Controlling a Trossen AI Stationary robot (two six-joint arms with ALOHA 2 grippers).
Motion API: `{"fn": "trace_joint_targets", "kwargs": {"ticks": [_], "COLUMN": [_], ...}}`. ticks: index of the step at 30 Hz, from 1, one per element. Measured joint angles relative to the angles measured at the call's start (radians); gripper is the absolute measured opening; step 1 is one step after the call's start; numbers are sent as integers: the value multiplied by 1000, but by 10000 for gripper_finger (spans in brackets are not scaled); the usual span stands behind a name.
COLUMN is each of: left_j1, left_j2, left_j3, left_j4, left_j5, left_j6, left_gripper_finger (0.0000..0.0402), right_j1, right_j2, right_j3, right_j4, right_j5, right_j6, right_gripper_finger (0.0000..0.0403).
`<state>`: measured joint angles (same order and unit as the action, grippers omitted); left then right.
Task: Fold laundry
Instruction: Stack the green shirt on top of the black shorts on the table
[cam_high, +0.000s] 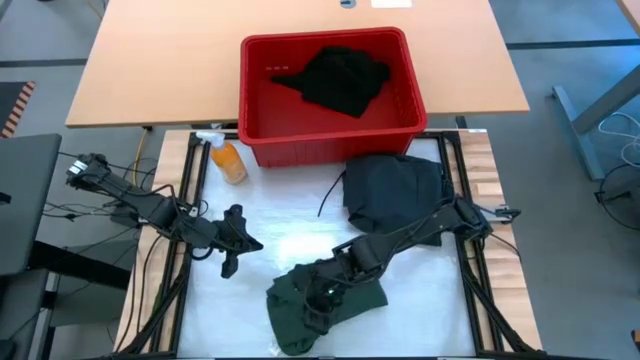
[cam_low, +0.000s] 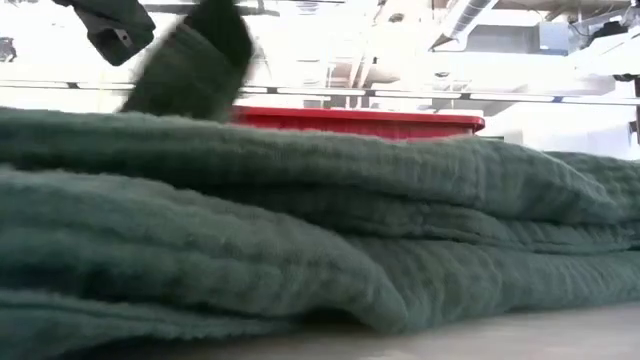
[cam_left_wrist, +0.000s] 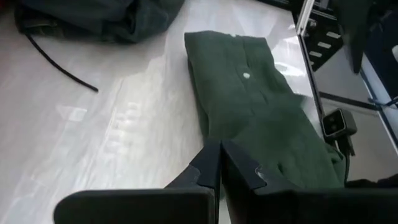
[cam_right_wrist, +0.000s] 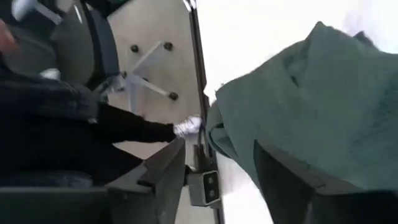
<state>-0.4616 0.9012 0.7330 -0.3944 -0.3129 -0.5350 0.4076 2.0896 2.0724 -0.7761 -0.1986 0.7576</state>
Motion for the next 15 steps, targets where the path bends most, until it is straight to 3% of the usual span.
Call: {"fn": "trace_joint_targets", "kwargs": {"ticks": [4, 7, 15], "left_j1": [0, -3, -17], "left_j2": [3, 40, 267], "left_j3": [0, 0, 2], "left_j4": [12, 83, 323], "left_j5": [-4, 9, 102], "left_j6": [-2, 1, 22], "left_gripper_finger": [0, 0, 0], "right_j1": [17, 58, 117], "right_j2": [-57, -91, -115], "right_j3": [0, 0, 0], "right_j4": [-33, -112, -394], "right_j5": [56, 157, 291], "right_j6": [9, 6, 127], "right_gripper_finger": [233, 229, 220]}}
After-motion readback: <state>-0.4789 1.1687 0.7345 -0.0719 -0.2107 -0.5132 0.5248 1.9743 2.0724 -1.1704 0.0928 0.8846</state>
